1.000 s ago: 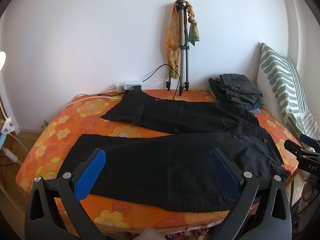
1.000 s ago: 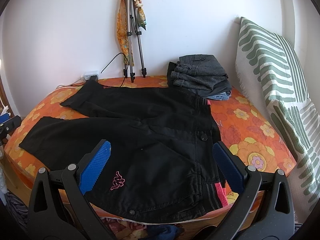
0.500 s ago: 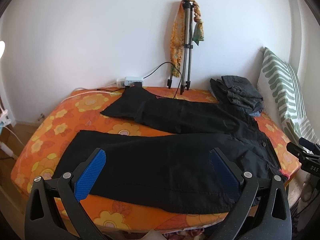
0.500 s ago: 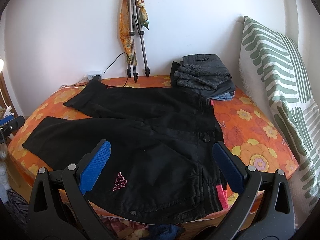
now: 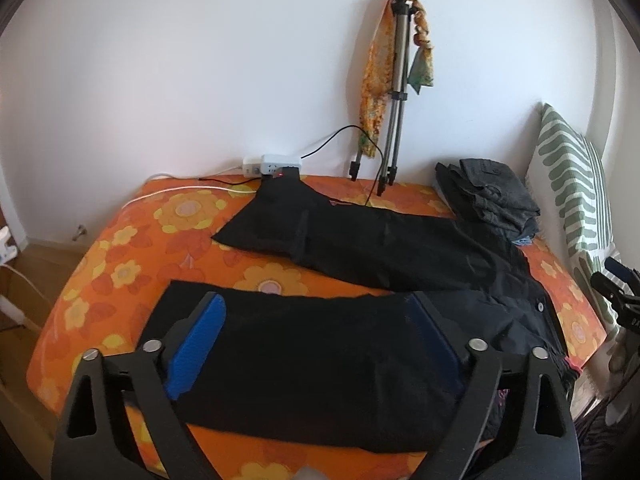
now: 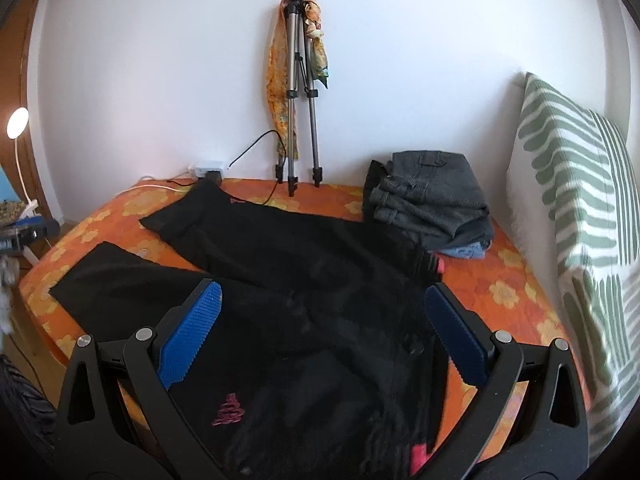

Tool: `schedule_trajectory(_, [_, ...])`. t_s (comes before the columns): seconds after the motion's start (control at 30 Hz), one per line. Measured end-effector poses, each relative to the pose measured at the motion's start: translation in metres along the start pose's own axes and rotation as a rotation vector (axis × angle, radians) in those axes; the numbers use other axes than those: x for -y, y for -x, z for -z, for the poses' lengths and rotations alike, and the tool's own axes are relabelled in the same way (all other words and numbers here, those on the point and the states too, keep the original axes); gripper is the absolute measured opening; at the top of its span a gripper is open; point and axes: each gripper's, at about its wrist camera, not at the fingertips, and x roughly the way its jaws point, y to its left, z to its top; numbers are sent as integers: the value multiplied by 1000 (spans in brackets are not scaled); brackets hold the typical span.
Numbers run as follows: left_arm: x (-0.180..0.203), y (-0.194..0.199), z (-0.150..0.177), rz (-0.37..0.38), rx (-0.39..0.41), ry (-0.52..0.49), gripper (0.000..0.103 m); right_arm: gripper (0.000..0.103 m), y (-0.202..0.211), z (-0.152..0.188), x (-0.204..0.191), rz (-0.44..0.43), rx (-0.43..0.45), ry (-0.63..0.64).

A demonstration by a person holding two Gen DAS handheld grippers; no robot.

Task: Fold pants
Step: 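Move the right tool to the pink-striped trouser cuff while the left tool grasps the waistband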

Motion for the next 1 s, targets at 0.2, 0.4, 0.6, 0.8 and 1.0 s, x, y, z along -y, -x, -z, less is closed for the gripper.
schedule_trajectory(0.2, [-18, -27, -41, 22, -42, -5, 82, 103, -28, -21, 46, 14, -75, -42])
schedule_trajectory(0.4, [-25, -67, -75, 52, -97, 3, 78, 98, -79, -38, 103, 30, -118, -120])
schedule_trajectory(0.6, [-33, -117, -106, 61, -151, 6, 72, 93, -147, -38, 138, 52, -195, -127])
schedule_trajectory(0.8, [-48, -189, -129, 52, -228, 20, 63, 92, -205, -32, 165, 8, -247, -154])
schedule_trajectory(1.0, [-64, -268, -141, 90, -321, 85, 63, 92, -254, -22, 191, -65, -305, -235])
